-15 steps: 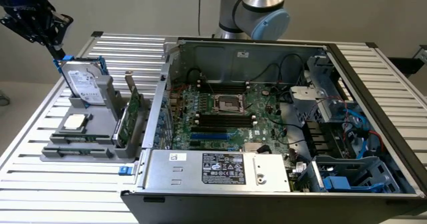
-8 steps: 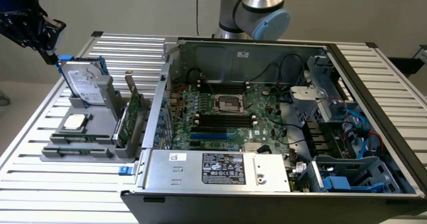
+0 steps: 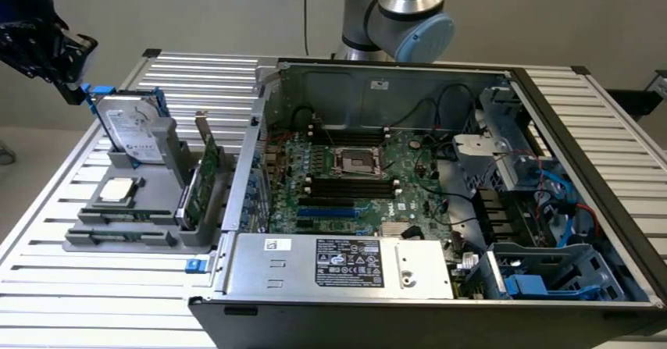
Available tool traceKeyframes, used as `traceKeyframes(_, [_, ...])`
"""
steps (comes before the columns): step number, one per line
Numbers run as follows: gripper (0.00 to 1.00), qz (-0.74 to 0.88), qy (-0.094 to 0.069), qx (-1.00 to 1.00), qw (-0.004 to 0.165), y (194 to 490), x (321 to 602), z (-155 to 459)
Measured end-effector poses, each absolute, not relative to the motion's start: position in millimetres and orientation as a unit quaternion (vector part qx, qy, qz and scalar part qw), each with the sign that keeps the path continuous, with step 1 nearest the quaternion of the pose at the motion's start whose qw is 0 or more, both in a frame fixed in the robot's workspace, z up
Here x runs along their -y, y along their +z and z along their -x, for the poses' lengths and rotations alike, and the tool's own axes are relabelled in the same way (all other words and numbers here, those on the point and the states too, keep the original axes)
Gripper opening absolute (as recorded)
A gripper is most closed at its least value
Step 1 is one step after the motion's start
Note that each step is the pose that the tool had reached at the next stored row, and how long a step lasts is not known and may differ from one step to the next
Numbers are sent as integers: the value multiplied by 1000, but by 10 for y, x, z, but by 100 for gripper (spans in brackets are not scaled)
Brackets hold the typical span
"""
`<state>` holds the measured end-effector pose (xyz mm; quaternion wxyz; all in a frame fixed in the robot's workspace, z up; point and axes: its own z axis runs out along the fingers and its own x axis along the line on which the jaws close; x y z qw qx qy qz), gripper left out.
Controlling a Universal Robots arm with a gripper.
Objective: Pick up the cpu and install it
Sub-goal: 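Reach for the cpu, then pick up the cpu and move it towards the insertion slot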
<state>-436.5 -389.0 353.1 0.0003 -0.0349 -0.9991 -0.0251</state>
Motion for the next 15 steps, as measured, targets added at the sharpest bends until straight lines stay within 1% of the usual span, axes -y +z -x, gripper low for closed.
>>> traceKeyframes(13, [12, 35, -25, 999, 0, 3531, 3890, 4365])
traceKeyframes(15, [24, 35, -25, 999, 0, 3531, 3891, 4365])
